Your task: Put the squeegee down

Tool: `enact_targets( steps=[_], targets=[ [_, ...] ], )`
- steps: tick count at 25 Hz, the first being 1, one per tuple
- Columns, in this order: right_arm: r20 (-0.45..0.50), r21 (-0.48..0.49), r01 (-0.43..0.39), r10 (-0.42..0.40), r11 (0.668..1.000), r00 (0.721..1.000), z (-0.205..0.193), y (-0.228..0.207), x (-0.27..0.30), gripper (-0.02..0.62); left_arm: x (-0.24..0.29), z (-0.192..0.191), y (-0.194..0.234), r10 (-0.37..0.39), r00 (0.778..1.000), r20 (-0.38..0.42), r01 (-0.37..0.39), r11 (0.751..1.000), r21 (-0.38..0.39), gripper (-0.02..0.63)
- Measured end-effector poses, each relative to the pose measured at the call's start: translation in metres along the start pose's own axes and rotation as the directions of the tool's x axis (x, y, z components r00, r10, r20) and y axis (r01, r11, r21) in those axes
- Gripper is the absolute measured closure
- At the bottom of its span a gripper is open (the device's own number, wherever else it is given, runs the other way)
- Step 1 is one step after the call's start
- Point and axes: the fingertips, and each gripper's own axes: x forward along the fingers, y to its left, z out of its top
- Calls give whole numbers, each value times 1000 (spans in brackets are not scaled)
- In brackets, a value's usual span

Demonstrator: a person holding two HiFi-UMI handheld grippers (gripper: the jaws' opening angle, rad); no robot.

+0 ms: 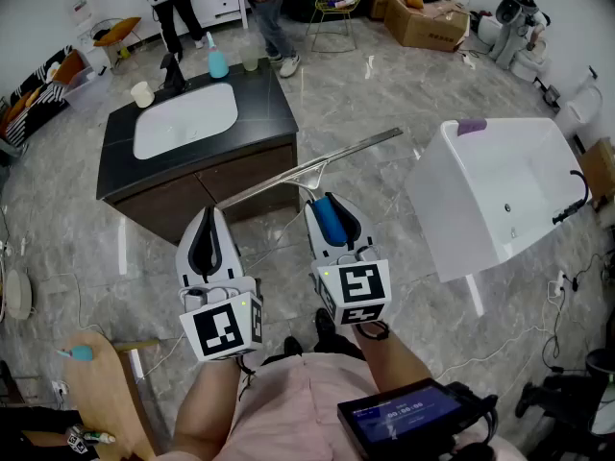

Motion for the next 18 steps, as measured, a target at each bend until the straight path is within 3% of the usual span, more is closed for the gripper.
enact_targets(
  steps=[8,18],
  targets=[
    [19,38,-11,10,999,1000,-3,-26,6,465,17,-8,-19,2,1000,-18,-1,1000,10,597],
    [18,94,-42,41,995,999,-9,-90,24,465,42,-14,-58,58,998,-34,-56,997,47,597]
  ],
)
